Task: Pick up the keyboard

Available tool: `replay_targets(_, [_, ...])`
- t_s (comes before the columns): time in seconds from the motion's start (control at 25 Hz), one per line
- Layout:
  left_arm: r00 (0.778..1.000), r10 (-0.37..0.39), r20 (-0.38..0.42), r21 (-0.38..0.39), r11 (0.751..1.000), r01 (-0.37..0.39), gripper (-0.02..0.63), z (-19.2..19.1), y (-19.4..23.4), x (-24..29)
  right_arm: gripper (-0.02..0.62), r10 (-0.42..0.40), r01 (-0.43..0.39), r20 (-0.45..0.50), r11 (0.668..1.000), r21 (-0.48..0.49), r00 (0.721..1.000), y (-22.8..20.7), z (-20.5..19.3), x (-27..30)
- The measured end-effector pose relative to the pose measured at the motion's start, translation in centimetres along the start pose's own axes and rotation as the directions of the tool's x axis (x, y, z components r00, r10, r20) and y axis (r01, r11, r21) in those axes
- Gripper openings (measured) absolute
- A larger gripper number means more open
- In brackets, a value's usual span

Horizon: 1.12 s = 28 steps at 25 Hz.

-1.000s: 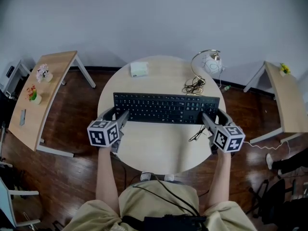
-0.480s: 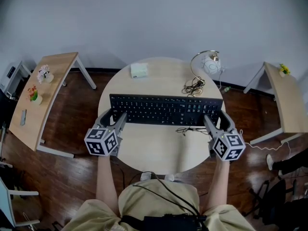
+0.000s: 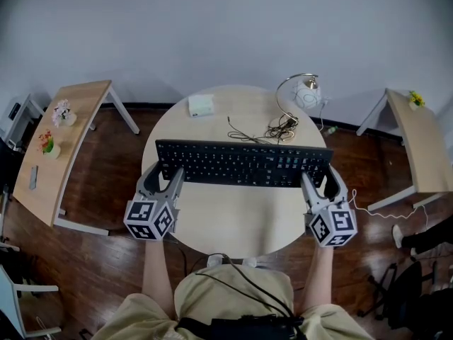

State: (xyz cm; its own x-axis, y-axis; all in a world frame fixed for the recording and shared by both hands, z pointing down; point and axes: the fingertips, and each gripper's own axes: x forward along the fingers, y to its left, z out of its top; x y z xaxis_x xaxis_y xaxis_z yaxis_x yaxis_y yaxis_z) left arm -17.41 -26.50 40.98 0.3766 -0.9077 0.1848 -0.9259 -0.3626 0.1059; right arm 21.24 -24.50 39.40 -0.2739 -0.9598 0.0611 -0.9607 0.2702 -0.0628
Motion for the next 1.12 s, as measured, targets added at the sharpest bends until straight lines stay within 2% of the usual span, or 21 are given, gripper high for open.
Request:
replay_targets(0.2, [0.999,0.008,0.047,0.007,1.0,-0.008,0.253,0.4,-0.1,-0.3,0.321,-0.003,0.004,0.056,1.0,-0.021,0.998,0.0,0.8,-0.3])
replay_targets(0.44, [0.994,0.014,0.111,0.05,0.999,-0.02,0.255,0.8,-0.2,-0.9,0.321,-0.007,0.009,0.104,1.0,-0.013,0.995,0.1,0.9,-0.7])
replay_targets(0.92, [0.981,0.022,0.193,0.072,0.997,-0.036,0.258,0.7,-0.4,-1.6,0.324,-0.034,0.048,0.183,0.996,-0.077,0.982,0.4,1.4,-1.7])
replay_targets(1.12, [0.969,0.026,0.246,0.122,0.991,-0.058,0.261,0.8,0.0,-1.8,0.325,-0.027,0.043,0.199,0.996,-0.075,0.98,0.5,1.3,-1.2])
